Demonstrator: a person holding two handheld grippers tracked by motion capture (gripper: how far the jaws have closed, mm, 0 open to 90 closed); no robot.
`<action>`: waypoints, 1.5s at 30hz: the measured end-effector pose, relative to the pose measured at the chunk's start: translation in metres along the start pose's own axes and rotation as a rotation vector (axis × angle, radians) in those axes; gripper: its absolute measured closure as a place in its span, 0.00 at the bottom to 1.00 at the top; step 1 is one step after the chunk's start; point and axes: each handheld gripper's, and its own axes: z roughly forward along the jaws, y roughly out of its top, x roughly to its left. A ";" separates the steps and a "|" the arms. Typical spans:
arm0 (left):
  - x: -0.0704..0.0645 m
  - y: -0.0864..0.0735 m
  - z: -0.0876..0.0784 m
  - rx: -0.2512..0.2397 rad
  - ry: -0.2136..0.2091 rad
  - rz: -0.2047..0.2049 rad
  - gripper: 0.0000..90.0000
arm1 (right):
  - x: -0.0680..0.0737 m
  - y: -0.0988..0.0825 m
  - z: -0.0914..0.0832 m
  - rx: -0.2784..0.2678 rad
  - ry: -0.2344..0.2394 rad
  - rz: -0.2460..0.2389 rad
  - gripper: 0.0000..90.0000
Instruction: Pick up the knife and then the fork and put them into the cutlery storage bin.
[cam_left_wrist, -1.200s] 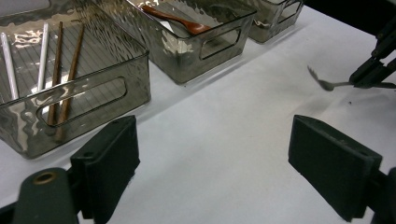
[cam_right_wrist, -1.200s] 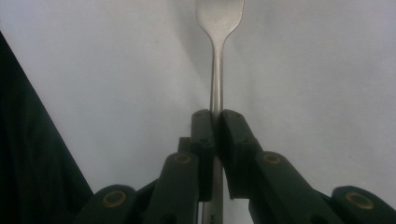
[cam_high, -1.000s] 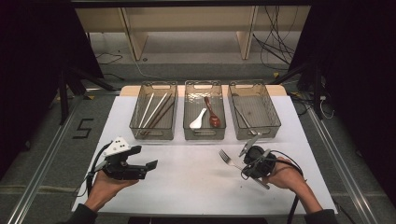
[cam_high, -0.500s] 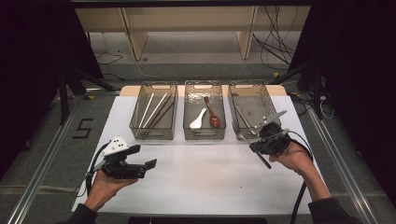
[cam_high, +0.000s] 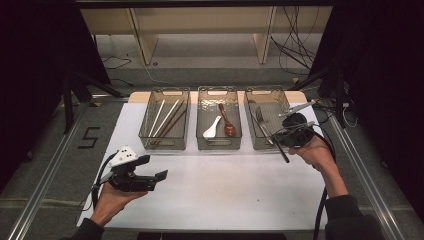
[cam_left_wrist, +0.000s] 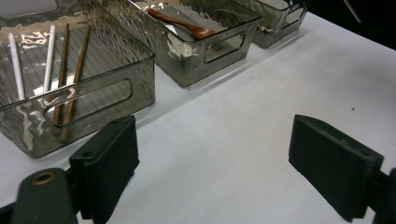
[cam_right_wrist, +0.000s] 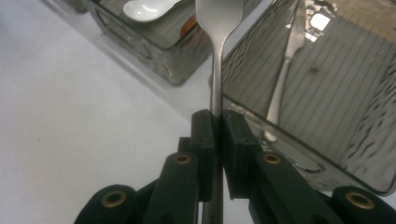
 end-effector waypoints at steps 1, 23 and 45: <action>0.000 0.000 0.000 0.000 0.001 0.000 0.17 | -0.002 0.002 0.000 -0.005 -0.002 0.005 0.94; -0.001 0.000 0.001 -0.001 -0.002 0.000 0.17 | -0.030 0.039 0.000 -0.077 -0.024 0.123 0.94; 0.000 0.000 0.001 -0.002 -0.007 0.004 0.17 | -0.059 0.069 0.026 -0.091 -0.109 0.261 0.94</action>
